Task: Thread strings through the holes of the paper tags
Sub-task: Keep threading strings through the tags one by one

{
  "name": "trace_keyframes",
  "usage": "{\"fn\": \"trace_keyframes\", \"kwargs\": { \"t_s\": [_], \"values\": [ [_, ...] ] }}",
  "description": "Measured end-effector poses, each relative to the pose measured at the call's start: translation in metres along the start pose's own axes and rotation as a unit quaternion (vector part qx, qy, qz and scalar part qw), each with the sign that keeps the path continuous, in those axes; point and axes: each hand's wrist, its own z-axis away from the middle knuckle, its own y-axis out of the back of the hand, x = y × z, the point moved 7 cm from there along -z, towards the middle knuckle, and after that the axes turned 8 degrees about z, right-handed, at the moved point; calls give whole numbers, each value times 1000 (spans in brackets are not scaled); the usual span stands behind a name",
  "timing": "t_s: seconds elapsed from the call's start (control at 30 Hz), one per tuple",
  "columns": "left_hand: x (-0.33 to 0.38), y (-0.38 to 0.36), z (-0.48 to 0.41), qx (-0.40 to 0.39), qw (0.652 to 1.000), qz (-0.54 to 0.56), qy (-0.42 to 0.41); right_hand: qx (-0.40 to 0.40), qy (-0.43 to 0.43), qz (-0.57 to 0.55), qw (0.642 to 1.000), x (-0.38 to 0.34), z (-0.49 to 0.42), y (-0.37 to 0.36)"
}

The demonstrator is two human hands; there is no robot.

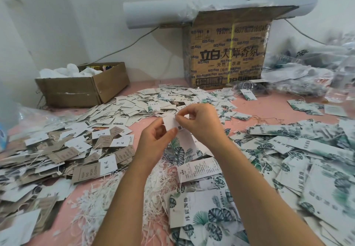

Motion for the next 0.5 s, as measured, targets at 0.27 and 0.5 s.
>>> {"fn": "trace_keyframes", "kwargs": {
  "t_s": [0.27, 0.5],
  "values": [
    [-4, 1, -1, 4, 1000, -22, -10, -7, 14, 44, 999, -1, 0, -3],
    [-4, 9, 0, 60, 997, 45, -12, -33, 13, -31, 999, -2, 1, -9]
  ]
}}
